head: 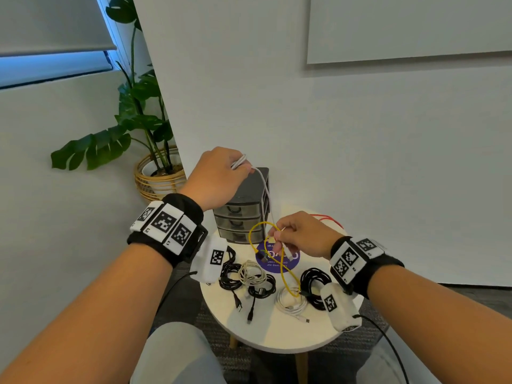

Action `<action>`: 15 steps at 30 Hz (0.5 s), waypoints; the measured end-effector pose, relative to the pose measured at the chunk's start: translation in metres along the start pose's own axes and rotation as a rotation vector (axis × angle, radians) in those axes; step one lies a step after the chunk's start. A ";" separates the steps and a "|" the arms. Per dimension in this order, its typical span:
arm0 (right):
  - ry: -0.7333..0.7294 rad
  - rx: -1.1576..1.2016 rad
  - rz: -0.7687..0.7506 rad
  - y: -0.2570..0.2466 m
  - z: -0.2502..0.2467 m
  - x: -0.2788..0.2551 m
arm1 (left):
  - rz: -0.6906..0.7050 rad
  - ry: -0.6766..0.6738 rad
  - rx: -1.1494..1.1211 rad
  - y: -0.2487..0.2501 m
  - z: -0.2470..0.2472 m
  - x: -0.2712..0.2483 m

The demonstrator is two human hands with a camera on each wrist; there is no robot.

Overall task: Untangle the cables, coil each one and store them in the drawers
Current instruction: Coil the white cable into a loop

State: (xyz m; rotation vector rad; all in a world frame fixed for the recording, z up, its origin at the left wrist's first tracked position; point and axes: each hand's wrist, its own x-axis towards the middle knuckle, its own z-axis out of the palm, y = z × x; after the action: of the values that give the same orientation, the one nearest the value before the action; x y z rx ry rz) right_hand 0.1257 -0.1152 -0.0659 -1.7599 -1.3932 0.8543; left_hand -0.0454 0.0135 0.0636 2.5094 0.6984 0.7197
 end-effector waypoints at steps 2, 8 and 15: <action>0.082 -0.150 -0.024 0.001 -0.004 -0.001 | -0.049 0.053 0.017 -0.008 0.000 0.003; 0.381 0.061 0.010 0.008 -0.029 0.004 | -0.182 0.239 0.057 -0.033 -0.005 0.012; 0.643 0.711 0.152 0.017 -0.059 0.010 | -0.207 0.372 0.028 -0.040 -0.007 0.012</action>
State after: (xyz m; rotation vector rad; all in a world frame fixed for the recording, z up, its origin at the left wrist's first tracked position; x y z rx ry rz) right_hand 0.1860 -0.1160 -0.0506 -1.3887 -0.4536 0.6543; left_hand -0.0546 0.0531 0.0528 2.3017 1.0830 1.1169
